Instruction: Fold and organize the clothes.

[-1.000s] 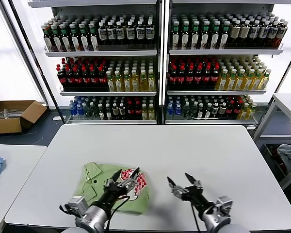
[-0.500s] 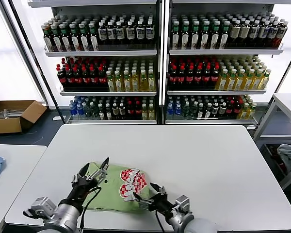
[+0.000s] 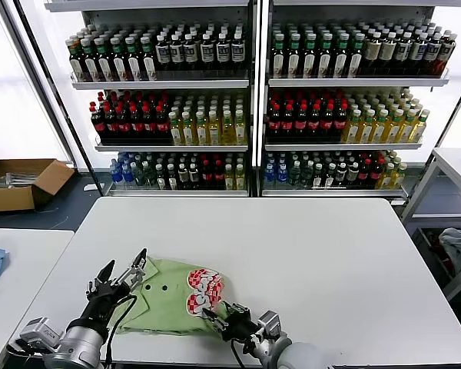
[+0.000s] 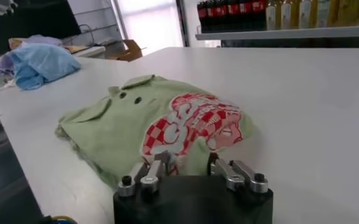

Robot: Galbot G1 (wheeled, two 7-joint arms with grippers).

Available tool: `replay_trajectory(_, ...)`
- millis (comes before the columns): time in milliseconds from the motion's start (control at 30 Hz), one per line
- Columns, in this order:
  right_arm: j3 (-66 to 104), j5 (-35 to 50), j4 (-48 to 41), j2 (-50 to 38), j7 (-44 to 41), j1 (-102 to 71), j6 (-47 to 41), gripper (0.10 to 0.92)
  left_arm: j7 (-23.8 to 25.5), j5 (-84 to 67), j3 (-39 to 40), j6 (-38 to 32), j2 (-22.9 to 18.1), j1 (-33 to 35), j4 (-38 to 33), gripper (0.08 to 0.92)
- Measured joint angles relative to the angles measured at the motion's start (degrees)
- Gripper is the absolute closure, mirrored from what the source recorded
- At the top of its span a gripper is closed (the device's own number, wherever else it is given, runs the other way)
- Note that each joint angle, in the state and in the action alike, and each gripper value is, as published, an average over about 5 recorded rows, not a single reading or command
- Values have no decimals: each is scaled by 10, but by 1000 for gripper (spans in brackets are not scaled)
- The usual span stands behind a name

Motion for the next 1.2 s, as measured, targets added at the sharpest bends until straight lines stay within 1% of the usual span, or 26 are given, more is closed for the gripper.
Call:
replay_trajectory(133,15,-12,10,-12,-7,-10,-2,782,-2,-4,-1,4,3,-2,0,177)
replay_trajectory(233,31,-21,20,-23,-12,-20,-4,858,-6,-9,-3,9,7,-5,0,177)
replay_trajectory(333,53,-29,29,-34,-20,-33,-4,888,-9,-16,-7,14,13,-8,1,177)
replay_trajectory(667,161,-22,60,-76,-46,-98,8,889,-12,-31,-24,23,31,-10,6,177)
replay_trajectory(900,233,-11,62,-113,-51,-129,23,887,-20,-37,-20,28,29,-15,9,177)
replay_trajectory(1000,254,-5,61,-121,-47,-135,34,849,-23,-36,-17,30,27,-16,12,177)
replay_trajectory(1200,293,12,63,-132,-33,-151,52,684,-26,-37,-18,32,25,-10,9,177)
